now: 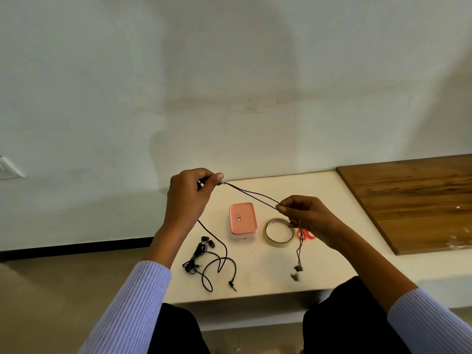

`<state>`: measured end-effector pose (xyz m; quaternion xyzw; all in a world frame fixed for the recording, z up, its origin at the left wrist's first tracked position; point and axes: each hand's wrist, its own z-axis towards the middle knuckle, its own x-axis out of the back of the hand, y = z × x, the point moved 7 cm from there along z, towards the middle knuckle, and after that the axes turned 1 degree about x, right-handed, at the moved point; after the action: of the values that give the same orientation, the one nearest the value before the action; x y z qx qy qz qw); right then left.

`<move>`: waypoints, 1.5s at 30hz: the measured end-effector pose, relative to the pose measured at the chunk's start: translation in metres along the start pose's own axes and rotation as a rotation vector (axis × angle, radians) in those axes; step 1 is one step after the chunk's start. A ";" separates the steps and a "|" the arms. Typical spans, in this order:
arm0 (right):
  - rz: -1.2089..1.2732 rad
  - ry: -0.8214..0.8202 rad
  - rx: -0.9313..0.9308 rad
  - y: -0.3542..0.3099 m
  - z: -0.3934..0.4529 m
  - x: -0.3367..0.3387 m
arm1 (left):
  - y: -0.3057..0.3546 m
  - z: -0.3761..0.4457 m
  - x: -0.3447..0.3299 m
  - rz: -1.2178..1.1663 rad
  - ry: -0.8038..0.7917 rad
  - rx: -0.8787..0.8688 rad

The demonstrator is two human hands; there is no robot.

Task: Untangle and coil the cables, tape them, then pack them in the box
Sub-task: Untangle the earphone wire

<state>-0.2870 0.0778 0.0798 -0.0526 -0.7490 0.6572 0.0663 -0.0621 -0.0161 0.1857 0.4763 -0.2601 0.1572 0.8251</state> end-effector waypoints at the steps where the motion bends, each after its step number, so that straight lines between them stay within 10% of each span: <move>1: 0.028 0.025 -0.007 0.004 -0.001 0.002 | -0.001 0.000 -0.001 0.001 -0.004 0.004; 23: 0.026 0.179 -0.250 0.061 -0.009 0.018 | -0.041 -0.016 -0.020 -0.058 0.004 0.125; 33: -0.076 0.223 -0.128 0.041 -0.008 0.001 | -0.038 -0.030 -0.061 0.165 -0.269 0.044; 45: -0.056 0.135 -0.026 0.008 -0.008 -0.021 | -0.012 -0.053 -0.090 -0.237 -0.367 0.117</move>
<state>-0.2650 0.0832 0.0727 -0.0768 -0.7526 0.6401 0.1340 -0.1146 0.0227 0.1036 0.5713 -0.3386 -0.0152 0.7475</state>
